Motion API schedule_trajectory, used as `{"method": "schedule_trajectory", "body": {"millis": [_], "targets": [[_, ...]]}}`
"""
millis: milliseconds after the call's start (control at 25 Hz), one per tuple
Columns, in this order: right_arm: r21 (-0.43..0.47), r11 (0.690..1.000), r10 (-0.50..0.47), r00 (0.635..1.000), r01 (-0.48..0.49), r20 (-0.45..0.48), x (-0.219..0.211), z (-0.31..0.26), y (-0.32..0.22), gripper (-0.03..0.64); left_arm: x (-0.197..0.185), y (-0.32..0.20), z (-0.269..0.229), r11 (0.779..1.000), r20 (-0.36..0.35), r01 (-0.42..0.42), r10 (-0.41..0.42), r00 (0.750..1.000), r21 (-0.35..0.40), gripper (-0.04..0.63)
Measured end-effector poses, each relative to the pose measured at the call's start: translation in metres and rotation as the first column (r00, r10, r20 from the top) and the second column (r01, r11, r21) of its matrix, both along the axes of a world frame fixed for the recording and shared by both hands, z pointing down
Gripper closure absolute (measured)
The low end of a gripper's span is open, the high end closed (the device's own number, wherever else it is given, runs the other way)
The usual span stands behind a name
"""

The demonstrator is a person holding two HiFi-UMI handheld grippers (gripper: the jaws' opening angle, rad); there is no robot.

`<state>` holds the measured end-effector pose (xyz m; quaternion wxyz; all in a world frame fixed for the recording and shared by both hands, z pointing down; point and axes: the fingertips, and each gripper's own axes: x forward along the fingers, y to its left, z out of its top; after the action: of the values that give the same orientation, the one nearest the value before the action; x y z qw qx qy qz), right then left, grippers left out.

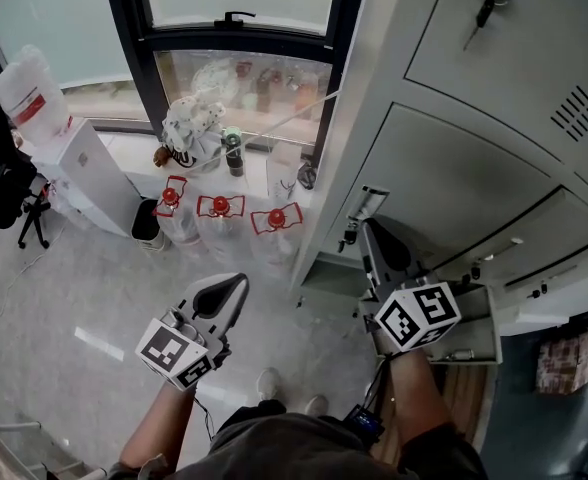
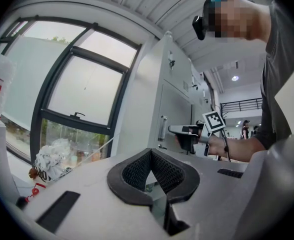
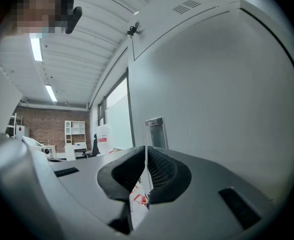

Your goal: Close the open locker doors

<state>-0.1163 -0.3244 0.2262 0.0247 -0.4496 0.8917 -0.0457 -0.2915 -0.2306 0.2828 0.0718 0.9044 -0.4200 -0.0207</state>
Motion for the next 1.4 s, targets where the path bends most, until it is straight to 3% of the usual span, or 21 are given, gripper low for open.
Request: {"method": "schedule_trajectory", "body": {"millis": [480,840,1400], "targets": [[-0.003,0.999,0.032,0.999,-0.032,0.021,0.057,-0.006,0.075,0.603,0.069,0.036,-0.014,0.993,0.021,-0.111,0.111,0.994,0.031,0.584],[-0.029,0.994,0.103,0.993,-0.101,0.049,0.14,0.004,0.145,0.603,0.149,0.075,-0.021,0.979,0.048,-0.199,0.197,0.979,0.047,0.584],[-0.048,0.992,0.117,0.99,-0.114,0.083,0.237,0.019,0.222,0.603,0.255,0.134,-0.024,0.971,0.086,-0.223,0.216,0.972,0.083,0.585]]}}
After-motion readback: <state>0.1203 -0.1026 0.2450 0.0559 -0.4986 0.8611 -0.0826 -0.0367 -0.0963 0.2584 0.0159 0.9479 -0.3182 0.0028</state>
